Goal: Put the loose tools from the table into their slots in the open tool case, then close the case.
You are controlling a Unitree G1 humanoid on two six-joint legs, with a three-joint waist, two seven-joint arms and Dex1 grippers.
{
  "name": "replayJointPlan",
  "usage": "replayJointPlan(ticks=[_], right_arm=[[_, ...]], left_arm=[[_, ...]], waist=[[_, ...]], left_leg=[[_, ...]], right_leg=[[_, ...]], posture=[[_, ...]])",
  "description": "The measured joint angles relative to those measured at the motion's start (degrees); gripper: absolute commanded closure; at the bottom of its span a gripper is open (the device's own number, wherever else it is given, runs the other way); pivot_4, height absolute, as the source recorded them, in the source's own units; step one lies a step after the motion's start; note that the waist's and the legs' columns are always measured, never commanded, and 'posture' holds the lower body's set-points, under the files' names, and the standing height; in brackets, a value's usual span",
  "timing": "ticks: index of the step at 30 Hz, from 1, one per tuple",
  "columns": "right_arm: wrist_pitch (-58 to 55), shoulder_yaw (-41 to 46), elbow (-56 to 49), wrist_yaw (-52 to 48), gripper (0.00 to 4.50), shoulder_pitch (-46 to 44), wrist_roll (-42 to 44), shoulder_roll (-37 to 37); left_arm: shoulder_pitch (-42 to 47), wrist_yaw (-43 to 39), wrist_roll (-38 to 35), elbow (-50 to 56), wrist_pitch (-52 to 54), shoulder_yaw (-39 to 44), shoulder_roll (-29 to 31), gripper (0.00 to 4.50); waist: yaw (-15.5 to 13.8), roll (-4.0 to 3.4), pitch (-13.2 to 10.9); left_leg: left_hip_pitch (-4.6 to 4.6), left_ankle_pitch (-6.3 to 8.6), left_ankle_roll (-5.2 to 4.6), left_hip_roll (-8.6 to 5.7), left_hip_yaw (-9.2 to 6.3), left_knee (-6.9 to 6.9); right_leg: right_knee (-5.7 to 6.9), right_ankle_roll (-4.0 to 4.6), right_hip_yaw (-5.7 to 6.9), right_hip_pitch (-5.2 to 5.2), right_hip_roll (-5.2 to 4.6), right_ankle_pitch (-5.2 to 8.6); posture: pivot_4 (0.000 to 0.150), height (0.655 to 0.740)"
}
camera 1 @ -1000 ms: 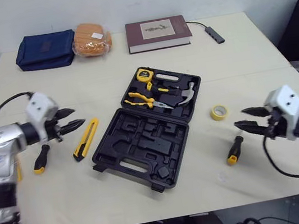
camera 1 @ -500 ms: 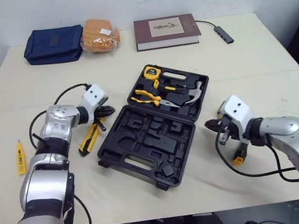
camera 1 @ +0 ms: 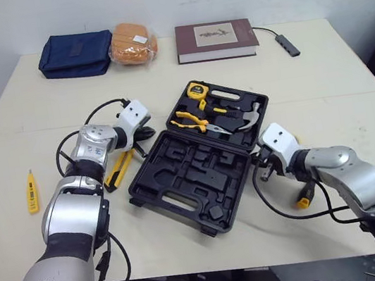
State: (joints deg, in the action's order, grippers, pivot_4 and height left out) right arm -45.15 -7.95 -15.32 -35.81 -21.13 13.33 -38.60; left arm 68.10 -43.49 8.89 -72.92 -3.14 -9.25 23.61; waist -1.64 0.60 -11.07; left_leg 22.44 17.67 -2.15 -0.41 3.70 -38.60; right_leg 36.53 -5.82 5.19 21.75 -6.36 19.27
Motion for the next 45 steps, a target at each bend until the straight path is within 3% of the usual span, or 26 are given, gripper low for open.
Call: replayJointPlan(ticks=[5, 11, 23, 28, 35, 45], right_arm=[[0.1, -0.5, 1.5, -0.3, 4.5, -1.4, -1.2, 0.1], [1.5, -0.6, 2.3, -2.6, 4.5, -1.7, -2.1, -1.4], [5.1, 1.0, 4.3, -6.9, 4.5, -0.9, -2.7, -2.7], [7.5, 2.0, 6.3, -10.1, 4.5, -0.8, -2.6, -3.0], [12.7, -0.2, 6.8, -17.2, 4.5, -0.7, -4.0, -5.1], [20.6, -3.2, 9.1, -22.5, 4.5, -2.1, -8.3, -5.2]], left_arm=[[0.3, -0.6, 1.2, -0.2, -0.5, 0.0, -0.5, 4.41], [0.4, -8.3, 1.3, -0.1, -2.8, 0.0, -0.6, 4.41], [-0.5, -13.5, 1.5, 0.2, -5.8, 0.3, -0.8, 4.41], [-2.9, -19.6, 0.5, 2.8, -7.0, 0.7, -0.1, 4.41], [-10.4, -26.8, -1.8, 13.5, -7.7, 1.5, 2.8, 4.41], [-30.9, -28.9, -7.5, 46.4, 3.3, 2.8, 9.1, 4.41]], waist=[[0.1, 0.0, 0.0], [0.3, 0.0, 0.0], [0.4, 0.0, 0.0], [0.5, 0.0, 0.0], [1.3, 0.0, 0.0], [2.9, -0.05, 0.0]], left_leg=[[0.0, 0.02, -0.04, 0.0, -0.03, -0.14], [0.03, 0.03, -0.04, 0.01, 0.0, -0.12], [0.05, 0.03, -0.04, 0.02, -0.01, -0.14], [0.04, 0.03, -0.04, 0.03, 0.0, -0.15], [-0.01, 0.03, -0.04, 0.1, 0.01, -0.15], [-0.24, 0.06, 0.02, 0.17, -0.07, -0.11]], right_leg=[[0.0, -0.04, 0.04, -0.08, -0.07, -0.02], [-0.03, -0.04, 0.11, -0.05, 0.01, -0.02], [-0.03, -0.04, 0.15, -0.04, -0.01, -0.02], [-0.03, -0.04, 0.15, -0.04, -0.01, -0.02], [-0.03, -0.04, 0.14, -0.06, -0.1, -0.02], [-0.02, -0.02, -0.23, -0.25, -0.18, -0.01]], posture=[[0.15, 0.74], [0.15, 0.74], [0.15, 0.74], [0.15, 0.74], [0.15, 0.74], [0.15, 0.74]])
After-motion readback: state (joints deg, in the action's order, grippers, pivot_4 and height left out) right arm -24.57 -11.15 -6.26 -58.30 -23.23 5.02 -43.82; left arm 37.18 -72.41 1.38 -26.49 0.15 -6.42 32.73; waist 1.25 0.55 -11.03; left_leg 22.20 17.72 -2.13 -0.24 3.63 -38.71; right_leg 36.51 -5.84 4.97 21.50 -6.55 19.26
